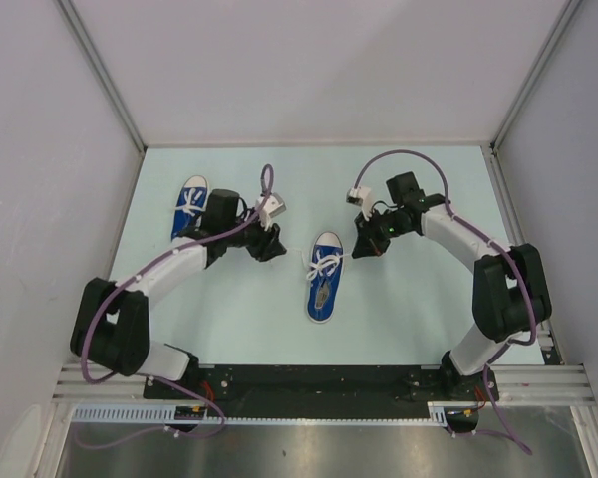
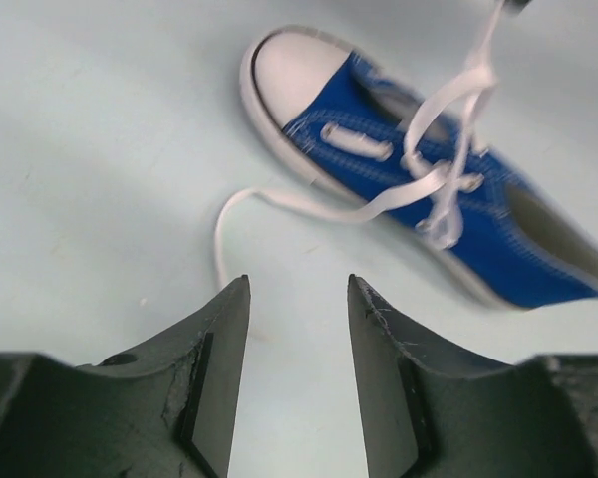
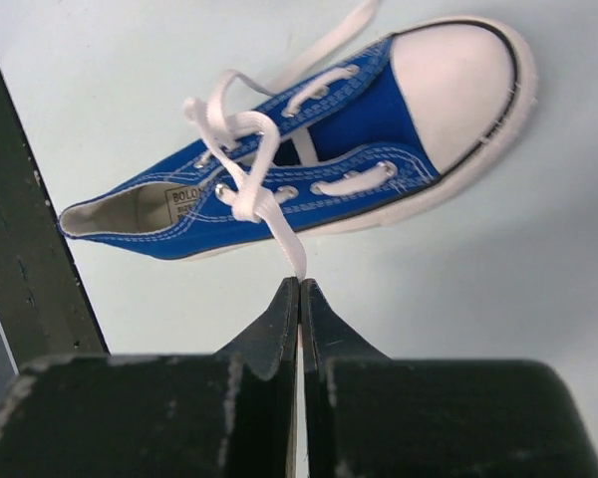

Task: Tie the shoes

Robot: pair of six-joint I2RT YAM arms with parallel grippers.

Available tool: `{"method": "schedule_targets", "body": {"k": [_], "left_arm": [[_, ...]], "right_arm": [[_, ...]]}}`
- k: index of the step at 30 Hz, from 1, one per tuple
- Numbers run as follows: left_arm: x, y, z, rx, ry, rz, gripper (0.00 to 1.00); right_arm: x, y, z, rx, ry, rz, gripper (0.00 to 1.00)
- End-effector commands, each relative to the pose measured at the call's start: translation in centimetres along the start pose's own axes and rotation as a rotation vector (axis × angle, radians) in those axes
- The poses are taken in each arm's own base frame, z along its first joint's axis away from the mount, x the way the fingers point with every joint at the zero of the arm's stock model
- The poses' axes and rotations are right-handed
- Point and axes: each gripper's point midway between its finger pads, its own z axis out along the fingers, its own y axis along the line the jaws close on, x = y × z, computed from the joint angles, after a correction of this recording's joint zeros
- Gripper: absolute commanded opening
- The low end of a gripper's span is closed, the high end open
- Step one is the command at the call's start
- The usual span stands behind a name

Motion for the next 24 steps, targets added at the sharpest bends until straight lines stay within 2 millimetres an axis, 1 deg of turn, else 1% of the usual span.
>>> {"method": "schedule_targets", "body": {"k": [1, 3, 4, 5, 7, 8, 10, 12, 13, 14, 16, 17, 19, 22, 23, 24], "left_arm": [[3.7, 2.0, -0.2, 0.042, 0.214, 0.254, 0.49], [3.6, 3.1, 0.3, 0.031, 0.232, 0.304, 0.5], [4.8, 3.5, 1.1, 0.045, 0.27, 0.293, 0.5], [4.1, 4.1, 1.4, 0.041, 0.271, 0.317, 0.5], [5.1, 4.5, 2.4, 0.061, 0.308, 0.301, 0.53], [4.7, 4.8, 2.8, 0.06, 0.306, 0.31, 0.54], [4.7, 4.8, 3.7, 0.064, 0.311, 0.323, 0.56], [5.6, 5.1, 4.6, 0.054, 0.349, 0.334, 0.57], [5.8, 4.8, 5.2, 0.061, 0.361, 0.347, 0.57], [6.1, 5.0, 5.7, 0.056, 0.378, 0.344, 0.57], [6.7, 5.1, 6.2, 0.037, 0.423, 0.355, 0.56], [6.6, 5.3, 6.4, 0.026, 0.428, 0.353, 0.51], [7.1, 5.6, 6.6, 0.011, 0.452, 0.346, 0.45], [7.6, 5.8, 6.4, 0.008, 0.483, 0.336, 0.2], [7.8, 5.6, 6.0, 0.013, 0.494, 0.332, 0.03], [7.7, 5.4, 5.8, 0.023, 0.487, 0.324, 0.0]], "right_arm": [[-0.9, -0.4, -2.8, 0.089, -0.031, 0.032, 0.0], [-0.5, -0.5, -3.3, 0.115, -0.014, 0.042, 0.0], [-0.6, -0.4, -3.8, 0.124, -0.016, 0.032, 0.0], [-0.3, -0.3, -4.1, 0.13, -0.006, 0.043, 0.0], [-0.2, -0.4, -4.9, 0.148, -0.007, 0.045, 0.0], [-0.1, -0.2, -5.4, 0.159, -0.009, 0.044, 0.0], [0.1, -0.4, -6.0, 0.175, -0.007, 0.049, 0.0], [0.5, -0.5, -6.6, 0.19, 0.001, 0.059, 0.0], [0.6, -0.5, -6.8, 0.195, 0.005, 0.062, 0.0], [0.9, -0.5, -7.0, 0.201, 0.015, 0.07, 0.0], [1.0, -0.5, -7.5, 0.21, 0.013, 0.076, 0.0], [1.1, -0.4, -7.7, 0.211, 0.015, 0.08, 0.0], [1.1, -0.2, -8.1, 0.218, 0.013, 0.082, 0.0], [1.4, -0.2, -8.2, 0.224, 0.021, 0.09, 0.0], [1.5, -0.2, -8.2, 0.222, 0.025, 0.098, 0.0], [1.6, -0.2, -8.2, 0.223, 0.027, 0.099, 0.0]]}}
